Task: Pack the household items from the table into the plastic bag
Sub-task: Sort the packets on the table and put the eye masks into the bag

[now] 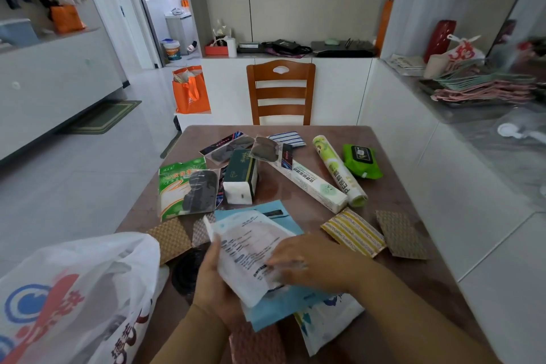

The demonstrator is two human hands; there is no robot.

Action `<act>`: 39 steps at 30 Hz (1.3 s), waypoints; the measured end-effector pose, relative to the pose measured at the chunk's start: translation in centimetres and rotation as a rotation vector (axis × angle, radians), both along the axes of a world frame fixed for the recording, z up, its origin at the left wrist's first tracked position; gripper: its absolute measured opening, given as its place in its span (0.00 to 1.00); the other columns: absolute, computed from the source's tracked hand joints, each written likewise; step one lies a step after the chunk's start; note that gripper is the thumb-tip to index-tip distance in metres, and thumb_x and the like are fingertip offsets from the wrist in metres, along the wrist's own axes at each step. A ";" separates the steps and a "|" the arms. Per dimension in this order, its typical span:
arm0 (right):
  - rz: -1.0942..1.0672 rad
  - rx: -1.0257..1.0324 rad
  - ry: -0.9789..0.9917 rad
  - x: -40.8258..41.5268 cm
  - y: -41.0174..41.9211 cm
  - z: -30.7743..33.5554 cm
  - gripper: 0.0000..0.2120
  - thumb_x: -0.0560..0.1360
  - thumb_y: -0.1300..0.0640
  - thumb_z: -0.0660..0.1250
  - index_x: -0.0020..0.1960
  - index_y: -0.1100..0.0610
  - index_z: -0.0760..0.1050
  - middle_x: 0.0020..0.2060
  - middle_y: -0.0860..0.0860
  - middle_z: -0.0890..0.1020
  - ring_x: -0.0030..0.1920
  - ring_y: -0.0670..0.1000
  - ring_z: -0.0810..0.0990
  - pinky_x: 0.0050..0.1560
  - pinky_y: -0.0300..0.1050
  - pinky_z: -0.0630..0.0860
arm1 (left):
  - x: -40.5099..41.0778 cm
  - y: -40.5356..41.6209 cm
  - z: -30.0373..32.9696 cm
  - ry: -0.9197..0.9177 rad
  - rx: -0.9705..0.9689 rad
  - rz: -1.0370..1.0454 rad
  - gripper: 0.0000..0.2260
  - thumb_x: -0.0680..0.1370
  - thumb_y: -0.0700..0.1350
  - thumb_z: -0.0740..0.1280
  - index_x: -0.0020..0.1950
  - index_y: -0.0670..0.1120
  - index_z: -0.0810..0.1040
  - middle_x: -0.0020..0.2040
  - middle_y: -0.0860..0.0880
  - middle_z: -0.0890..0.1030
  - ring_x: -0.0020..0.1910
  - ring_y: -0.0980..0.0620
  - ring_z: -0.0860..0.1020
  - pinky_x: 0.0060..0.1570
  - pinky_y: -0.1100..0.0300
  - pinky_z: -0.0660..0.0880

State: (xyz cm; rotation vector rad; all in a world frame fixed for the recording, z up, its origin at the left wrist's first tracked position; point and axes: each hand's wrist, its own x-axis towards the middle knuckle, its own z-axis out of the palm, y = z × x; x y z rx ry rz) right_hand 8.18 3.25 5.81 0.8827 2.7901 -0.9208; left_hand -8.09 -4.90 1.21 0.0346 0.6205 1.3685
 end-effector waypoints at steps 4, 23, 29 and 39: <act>-0.301 -0.136 0.182 0.4 1.1 -0.8 0.16 0.75 0.46 0.65 0.58 0.52 0.79 0.55 0.49 0.82 0.53 0.50 0.80 0.57 0.53 0.77 | 0.3 0.2 -0.6 0.158 -0.211 -0.108 0.21 0.75 0.40 0.64 0.68 0.38 0.72 0.61 0.31 0.77 0.55 0.32 0.78 0.47 0.34 0.77; -0.992 -1.105 0.763 -0.3 3.5 -6.1 0.27 0.61 0.64 0.75 0.58 0.68 0.77 0.53 0.68 0.82 0.54 0.69 0.80 0.55 0.69 0.75 | -2.9 3.0 2.4 0.690 -0.198 -0.143 0.13 0.76 0.40 0.66 0.59 0.37 0.77 0.53 0.37 0.84 0.53 0.37 0.81 0.56 0.41 0.76; -1.047 -1.139 0.908 -0.9 6.3 -7.4 0.19 0.62 0.63 0.71 0.53 0.64 0.78 0.40 0.61 0.86 0.36 0.60 0.85 0.37 0.57 0.83 | -9.7 9.0 1.9 0.913 -0.388 0.139 0.15 0.72 0.52 0.73 0.48 0.43 0.74 0.50 0.44 0.79 0.51 0.45 0.78 0.54 0.51 0.77; -1.033 -1.191 1.016 -3.6 9.4 -9.6 0.16 0.65 0.65 0.67 0.53 0.63 0.77 0.41 0.62 0.86 0.37 0.61 0.85 0.34 0.57 0.82 | -19.1 17.4 -4.8 1.443 -0.737 0.032 0.27 0.62 0.61 0.71 0.50 0.42 0.70 0.45 0.45 0.79 0.44 0.45 0.79 0.46 0.54 0.78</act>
